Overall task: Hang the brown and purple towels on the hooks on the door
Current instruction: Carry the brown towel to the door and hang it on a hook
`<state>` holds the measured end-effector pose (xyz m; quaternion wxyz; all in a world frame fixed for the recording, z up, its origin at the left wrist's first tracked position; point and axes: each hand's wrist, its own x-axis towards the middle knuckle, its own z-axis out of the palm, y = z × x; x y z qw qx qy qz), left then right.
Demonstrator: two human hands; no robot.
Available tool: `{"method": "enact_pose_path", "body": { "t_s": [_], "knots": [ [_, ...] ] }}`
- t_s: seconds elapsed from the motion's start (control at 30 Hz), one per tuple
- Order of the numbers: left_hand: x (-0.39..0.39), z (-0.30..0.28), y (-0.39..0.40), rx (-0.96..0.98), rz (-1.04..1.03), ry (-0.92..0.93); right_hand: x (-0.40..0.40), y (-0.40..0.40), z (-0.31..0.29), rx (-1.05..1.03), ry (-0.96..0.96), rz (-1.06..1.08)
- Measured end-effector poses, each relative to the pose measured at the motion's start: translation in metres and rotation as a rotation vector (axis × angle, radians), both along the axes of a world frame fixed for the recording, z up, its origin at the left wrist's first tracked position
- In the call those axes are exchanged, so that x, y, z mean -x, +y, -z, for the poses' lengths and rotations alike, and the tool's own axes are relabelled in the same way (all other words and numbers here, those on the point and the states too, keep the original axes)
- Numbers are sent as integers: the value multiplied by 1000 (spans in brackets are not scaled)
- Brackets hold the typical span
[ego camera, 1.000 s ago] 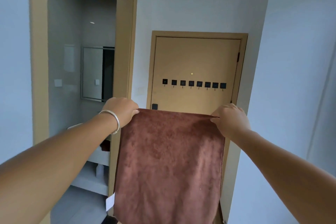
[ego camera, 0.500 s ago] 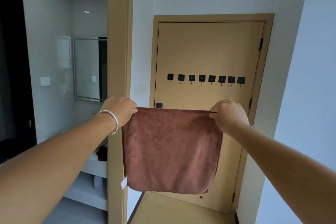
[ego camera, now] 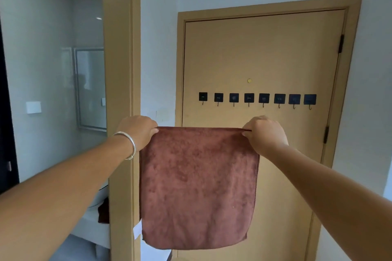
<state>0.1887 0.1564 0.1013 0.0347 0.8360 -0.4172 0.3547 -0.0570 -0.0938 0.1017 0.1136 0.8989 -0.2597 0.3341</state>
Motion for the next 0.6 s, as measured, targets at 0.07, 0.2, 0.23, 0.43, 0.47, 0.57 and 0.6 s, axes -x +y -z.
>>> {"method": "enact_pose_path", "body": {
  "t_s": [0.07, 0.2, 0.23, 0.43, 0.47, 0.57, 0.6],
  "knots": [
    [-24, 4, -22, -26, -10, 9, -22, -22, 5, -6, 10, 0],
    [-73, 10, -67, -39, -11, 23, -70, -63, 10, -5, 32, 5],
    [-90, 12, -80, -38, -5, 13, -86, -76, 12, -3, 35, 9],
    [-174, 11, -149, 1, 37, -18, -163, -134, 9, 26, 58, 81],
    [-190, 9, -163, 7, 47, -17, -178, -144, 6, 28, 60, 90],
    [-241, 0, -204, 46, 77, -7, -224, -177, -6, 37, 33, 111],
    [-258, -4, -216, 58, 82, 2, -239, -187, -10, 41, 22, 119]
  ]
}}
